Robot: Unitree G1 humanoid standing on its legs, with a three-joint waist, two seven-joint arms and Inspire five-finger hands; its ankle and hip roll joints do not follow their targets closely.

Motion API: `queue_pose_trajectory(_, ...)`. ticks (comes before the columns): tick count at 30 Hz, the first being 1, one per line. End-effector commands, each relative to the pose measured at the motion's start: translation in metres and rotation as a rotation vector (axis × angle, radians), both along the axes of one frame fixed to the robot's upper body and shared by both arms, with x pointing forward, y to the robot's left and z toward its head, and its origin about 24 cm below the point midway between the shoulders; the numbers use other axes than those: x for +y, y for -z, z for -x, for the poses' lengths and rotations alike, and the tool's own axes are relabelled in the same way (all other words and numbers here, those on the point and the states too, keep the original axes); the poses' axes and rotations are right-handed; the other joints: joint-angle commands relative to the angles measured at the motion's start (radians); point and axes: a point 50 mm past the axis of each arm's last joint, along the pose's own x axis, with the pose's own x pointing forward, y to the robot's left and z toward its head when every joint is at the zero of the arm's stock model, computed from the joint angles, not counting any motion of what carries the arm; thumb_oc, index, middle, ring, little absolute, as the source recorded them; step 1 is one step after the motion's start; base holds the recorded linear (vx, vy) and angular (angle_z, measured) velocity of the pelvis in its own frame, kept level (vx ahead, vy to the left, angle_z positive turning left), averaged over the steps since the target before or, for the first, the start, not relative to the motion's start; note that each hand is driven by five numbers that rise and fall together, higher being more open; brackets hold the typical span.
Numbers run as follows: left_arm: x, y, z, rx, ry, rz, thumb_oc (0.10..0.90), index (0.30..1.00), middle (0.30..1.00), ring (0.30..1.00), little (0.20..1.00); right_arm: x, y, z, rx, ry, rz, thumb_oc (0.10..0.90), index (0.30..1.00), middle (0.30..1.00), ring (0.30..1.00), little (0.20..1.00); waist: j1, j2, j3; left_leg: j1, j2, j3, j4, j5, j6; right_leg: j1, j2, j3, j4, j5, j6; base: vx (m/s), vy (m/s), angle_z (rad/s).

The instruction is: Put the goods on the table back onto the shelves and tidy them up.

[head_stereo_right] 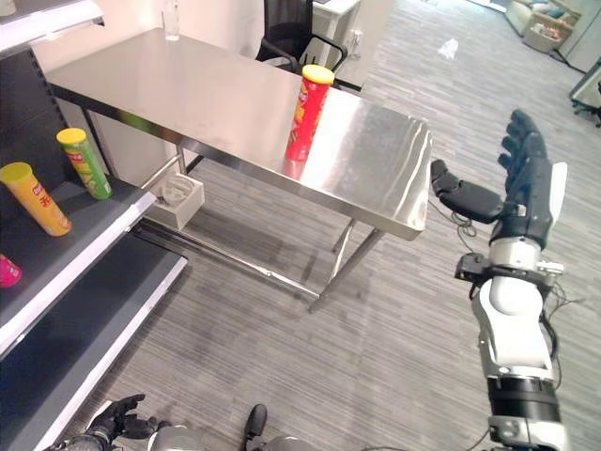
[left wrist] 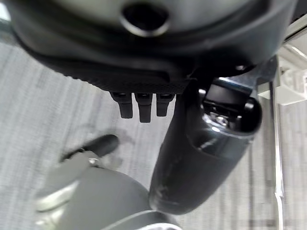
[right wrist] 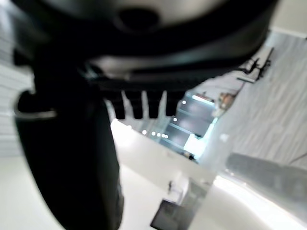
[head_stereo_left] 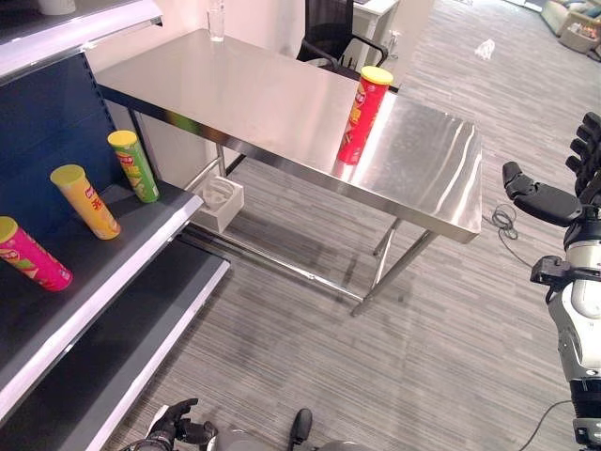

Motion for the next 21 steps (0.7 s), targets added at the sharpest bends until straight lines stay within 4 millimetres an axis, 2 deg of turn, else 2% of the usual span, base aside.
queue_pose_trajectory(1, -0.015, 0.007, 0.006, 0.030, 0.076, 0.025, 0.800, 0.900, 0.900, 0.900, 0.900, 0.009, -0.086, 0.011, -0.339, -0.060, 0.134, 0.800, 0.900, 0.900, 0.900, 0.900, 0.028, -0.011, -0.070, -0.119, 0.039, -0.033, -0.012, 0.057, 0.064, 0.105, -0.119, 0.017, 0.155, -0.309, 0.169, 0.00, 0.001, -0.07)
queue_pose_trajectory(2, -0.015, 0.007, 0.006, 0.030, 0.076, 0.025, 0.800, 0.900, 0.900, 0.900, 0.900, 0.009, -0.086, 0.011, -0.338, -0.060, 0.134, 0.800, 0.900, 0.900, 0.900, 0.900, 0.028, -0.011, -0.070, -0.119, 0.039, -0.033, -0.012, 0.057, 0.064, 0.105, -0.119, 0.017, 0.155, -0.309, 0.169, 0.09, 0.162, -0.02)
queue_pose_trajectory(3, -0.015, 0.005, 0.000, -0.001, 0.060, 0.032, 0.800, 0.900, 0.900, 0.900, 0.900, 0.017, -0.088, 0.015, -0.354, -0.082, 0.174, 0.800, 0.900, 0.900, 0.900, 0.900, 0.024, -0.007, -0.063, -0.114, 0.009, -0.024, -0.016, 0.030, 0.077, 0.069, -0.154, 0.017, 0.225, -0.318, 0.186, 0.26, 0.442, -0.02)
queue_pose_trajectory(4, -0.021, -0.001, -0.019, -0.072, 0.059, 0.050, 0.800, 0.900, 0.900, 0.900, 0.900, 0.025, -0.086, 0.023, -0.359, -0.084, 0.220, 0.800, 0.900, 0.900, 0.900, 0.900, 0.012, 0.000, -0.059, -0.093, -0.050, -0.021, -0.052, 0.001, 0.119, -0.030, -0.204, 0.037, 0.440, -0.318, 0.247, 0.32, 0.499, -0.01)
queue_pose_trajectory(5, -0.023, -0.003, -0.023, -0.088, 0.063, 0.054, 0.800, 0.900, 0.900, 0.900, 0.900, 0.025, -0.084, 0.024, -0.352, -0.079, 0.222, 0.800, 0.900, 0.900, 0.900, 0.900, 0.005, 0.001, -0.056, -0.077, -0.066, -0.025, -0.063, -0.009, 0.130, -0.052, -0.214, 0.046, 0.506, -0.304, 0.266, 0.28, 0.394, -0.08)
queue_pose_trajectory(6, -0.024, -0.004, -0.026, -0.099, 0.066, 0.058, 0.800, 0.900, 0.900, 0.900, 0.900, 0.025, -0.083, 0.026, -0.351, -0.076, 0.225, 0.800, 0.900, 0.900, 0.900, 0.900, -0.004, 0.004, -0.050, -0.061, -0.078, -0.029, -0.076, -0.013, 0.139, -0.081, -0.221, 0.063, 0.580, -0.280, 0.281, 0.10, 0.113, 0.07)
queue_pose_trajectory(7, -0.024, -0.004, -0.026, -0.100, 0.067, 0.058, 0.800, 0.900, 0.900, 0.900, 0.900, 0.025, -0.083, 0.027, -0.351, -0.075, 0.225, 0.800, 0.900, 0.900, 0.900, 0.900, -0.001, 0.005, -0.054, -0.066, -0.076, -0.026, -0.078, -0.008, 0.140, -0.090, -0.218, 0.065, 0.581, -0.275, 0.280, 0.17, 0.175, 0.17)
queue_pose_trajectory(8, -0.029, -0.006, -0.031, -0.117, 0.081, 0.067, 0.800, 0.900, 0.900, 0.900, 0.900, 0.024, -0.084, 0.029, -0.351, -0.060, 0.238, 0.800, 0.900, 0.900, 0.900, 0.900, -0.027, 0.025, -0.036, -0.026, -0.100, -0.043, -0.099, -0.021, 0.159, -0.152, -0.216, 0.104, 0.732, -0.226, 0.296, 0.10, 0.117, 0.35)
queue_pose_trajectory(9, -0.029, -0.006, -0.032, -0.118, 0.081, 0.067, 0.800, 0.900, 0.900, 0.900, 0.900, 0.024, -0.084, 0.029, -0.352, -0.059, 0.238, 0.800, 0.900, 0.900, 0.900, 0.900, -0.025, 0.026, -0.037, -0.029, -0.098, -0.041, -0.100, -0.017, 0.160, -0.158, -0.213, 0.106, 0.731, -0.222, 0.295, 0.23, 0.211, 0.34)
queue_pose_trajectory(10, -0.032, -0.007, -0.036, -0.131, 0.089, 0.071, 0.800, 0.900, 0.900, 0.900, 0.900, 0.025, -0.086, 0.030, -0.364, -0.054, 0.244, 0.800, 0.900, 0.900, 0.900, 0.900, -0.048, 0.051, -0.024, -0.002, -0.110, -0.057, -0.132, -0.013, 0.174, -0.228, -0.185, 0.137, 0.839, -0.192, 0.297, 0.26, 0.167, 0.41)
queue_pose_trajectory(11, -0.036, -0.009, -0.043, -0.158, 0.098, 0.088, 0.800, 0.900, 0.900, 0.900, 0.900, 0.023, -0.090, 0.033, -0.371, -0.042, 0.261, 0.800, 0.900, 0.900, 0.900, 0.900, -0.064, 0.063, -0.019, 0.003, -0.140, -0.079, -0.140, -0.024, 0.179, -0.256, -0.170, 0.175, 0.794, -0.226, 0.280, 0.28, 0.171, 0.36)
queue_pose_trajectory(12, -0.037, -0.009, -0.044, -0.158, 0.099, 0.089, 0.800, 0.900, 0.900, 0.900, 0.900, 0.023, -0.090, 0.033, -0.371, -0.041, 0.262, 0.800, 0.900, 0.900, 0.900, 0.900, -0.065, 0.063, -0.019, 0.004, -0.141, -0.081, -0.139, -0.025, 0.179, -0.252, -0.171, 0.173, 0.792, -0.228, 0.280, 0.26, 0.103, 0.38)
queue_pose_trajectory(14, -0.042, -0.011, -0.050, -0.177, 0.121, 0.111, 0.800, 0.900, 0.900, 0.900, 0.900, 0.017, -0.095, 0.036, -0.386, -0.017, 0.263, 0.800, 0.900, 0.900, 0.900, 0.900, -0.075, 0.066, -0.027, -0.008, -0.173, -0.101, -0.138, -0.042, 0.173, -0.231, -0.172, 0.198, 0.602, -0.279, 0.254, 0.25, 0.027, 0.55)
queue_pose_trajectory(15, -0.049, -0.010, -0.053, -0.175, 0.149, 0.127, 0.800, 0.900, 0.900, 0.900, 0.900, 0.014, -0.101, 0.039, -0.411, -0.001, 0.263, 0.800, 0.900, 0.900, 0.900, 0.900, -0.086, 0.066, -0.038, -0.008, -0.213, -0.121, -0.133, -0.071, 0.164, -0.246, -0.208, 0.218, 0.329, -0.249, 0.240, 0.35, -0.038, 0.46)
queue_pose_trajectory(16, -0.051, -0.011, -0.055, -0.178, 0.157, 0.131, 0.800, 0.900, 0.900, 0.900, 0.900, 0.013, -0.104, 0.040, -0.416, 0.009, 0.277, 0.800, 0.900, 0.900, 0.900, 0.900, -0.096, 0.069, -0.039, -0.008, -0.221, -0.140, -0.126, -0.085, 0.159, -0.257, -0.228, 0.227, 0.209, -0.213, 0.244, 0.29, -0.042, 0.30)
queue_pose_trajectory(17, -0.052, -0.010, -0.055, -0.178, 0.158, 0.132, 0.800, 0.900, 0.900, 0.900, 0.900, 0.013, -0.105, 0.040, -0.416, 0.010, 0.278, 0.800, 0.900, 0.900, 0.900, 0.900, -0.100, 0.072, -0.042, -0.013, -0.221, -0.145, -0.122, -0.088, 0.161, -0.245, -0.230, 0.220, 0.183, -0.202, 0.246, 0.31, -0.040, 0.35)
queue_pose_trajectory(18, -0.055, -0.009, -0.054, -0.173, 0.167, 0.137, 0.800, 0.900, 0.900, 0.900, 0.900, 0.011, -0.113, 0.044, -0.433, 0.033, 0.305, 0.800, 0.900, 0.900, 0.900, 0.900, -0.126, 0.087, -0.042, 0.010, -0.235, -0.176, -0.114, -0.121, 0.152, -0.303, -0.252, 0.261, 0.038, -0.155, 0.268, 0.21, -0.013, 0.50)
queue_pose_trajectory(21, -0.056, -0.007, -0.051, -0.172, 0.153, 0.145, 0.800, 0.900, 0.900, 0.900, 0.900, 0.012, -0.116, 0.044, -0.433, 0.041, 0.332, 0.800, 0.900, 0.900, 0.900, 0.900, -0.144, 0.102, -0.043, 0.032, -0.246, -0.179, -0.092, -0.155, 0.151, -0.334, -0.250, 0.253, 0.000, -0.132, 0.283, 0.33, -0.039, 0.72)
